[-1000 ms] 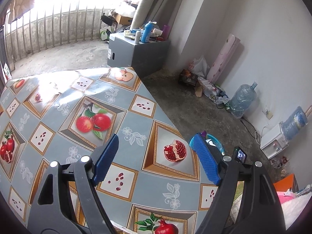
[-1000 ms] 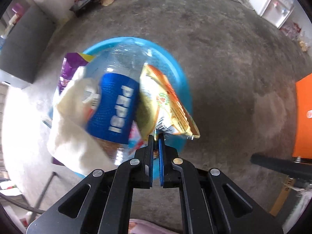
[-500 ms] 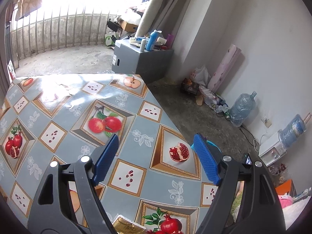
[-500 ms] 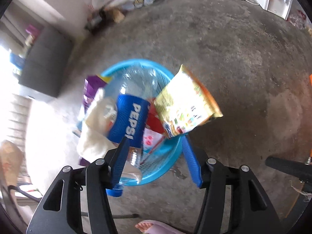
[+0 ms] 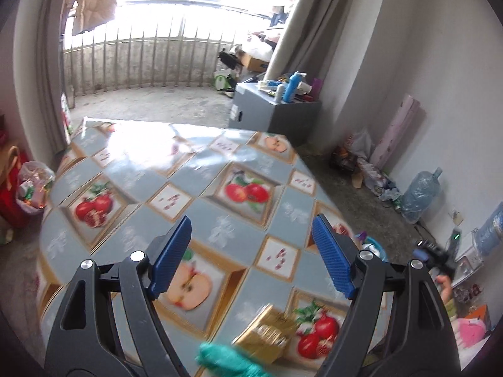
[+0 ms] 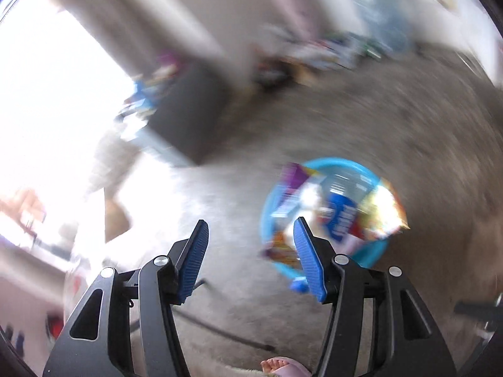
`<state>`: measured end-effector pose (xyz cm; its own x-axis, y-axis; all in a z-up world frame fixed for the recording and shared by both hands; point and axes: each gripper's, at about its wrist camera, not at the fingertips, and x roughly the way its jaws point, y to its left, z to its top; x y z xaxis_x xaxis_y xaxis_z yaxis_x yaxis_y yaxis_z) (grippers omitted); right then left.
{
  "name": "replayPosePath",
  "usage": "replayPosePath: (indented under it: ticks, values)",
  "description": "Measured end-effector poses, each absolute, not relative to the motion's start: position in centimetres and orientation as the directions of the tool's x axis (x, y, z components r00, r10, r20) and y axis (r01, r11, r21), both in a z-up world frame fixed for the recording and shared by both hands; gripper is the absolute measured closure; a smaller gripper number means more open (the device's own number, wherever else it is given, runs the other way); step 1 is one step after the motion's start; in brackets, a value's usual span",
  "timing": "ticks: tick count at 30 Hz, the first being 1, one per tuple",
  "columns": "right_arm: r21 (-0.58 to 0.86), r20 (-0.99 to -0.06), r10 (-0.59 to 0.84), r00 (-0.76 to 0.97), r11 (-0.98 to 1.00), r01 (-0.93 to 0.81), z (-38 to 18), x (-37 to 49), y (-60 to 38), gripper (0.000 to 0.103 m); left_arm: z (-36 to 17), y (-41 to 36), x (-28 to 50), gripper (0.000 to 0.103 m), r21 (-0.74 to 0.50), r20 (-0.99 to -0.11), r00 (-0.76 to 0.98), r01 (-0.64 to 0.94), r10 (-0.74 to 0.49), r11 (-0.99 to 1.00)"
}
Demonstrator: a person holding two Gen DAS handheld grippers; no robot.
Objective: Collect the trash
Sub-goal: 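Move both tools back over the table, then grasp the green plastic bag with the left tool while the right tool grasps the gold box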
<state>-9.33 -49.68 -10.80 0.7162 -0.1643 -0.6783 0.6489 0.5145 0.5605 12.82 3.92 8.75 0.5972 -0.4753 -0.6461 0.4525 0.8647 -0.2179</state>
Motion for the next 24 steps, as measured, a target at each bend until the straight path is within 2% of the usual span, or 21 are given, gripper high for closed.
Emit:
replayPosePath:
  ticks: [7,11,13,17,21,24]
  values:
    - [0.535,-0.596,0.123,0.793,0.798,0.278,-3.1,-4.3,-37.9,0.046,4.9,7.7,9.2,0.028,-0.242,-0.722,0.533,0.403,-0.441,0.883]
    - [0.606,-0.572,0.374,0.731,0.793,0.069,-3.0,-1.4,-30.5,0.046,1.9,8.9,7.6,0.028,-0.292,-0.762,0.472,0.361,-0.444,0.886]
    - [0.617,-0.583,0.456,0.673,0.787,0.002,-3.6,0.1,-26.8,0.046,0.2,9.1,7.1,0.028,-0.316,-0.779,0.437,0.345,-0.45,0.884]
    - [0.615,-0.616,0.54,0.573,0.784,-0.078,-4.6,2.8,-21.2,0.046,-2.3,9.2,6.7,0.029,-0.366,-0.799,0.374,0.319,-0.471,0.874]
    - [0.574,-0.678,0.549,0.489,0.811,-0.115,-5.3,5.2,-17.1,0.046,-4.1,9.4,7.0,0.036,-0.419,-0.799,0.329,0.297,-0.504,0.858]
    - [0.549,-0.71,0.545,0.446,0.825,-0.134,-6.0,5.9,-14.9,0.048,-4.7,9.5,7.3,0.045,-0.469,-0.778,0.304,0.301,-0.55,0.83]
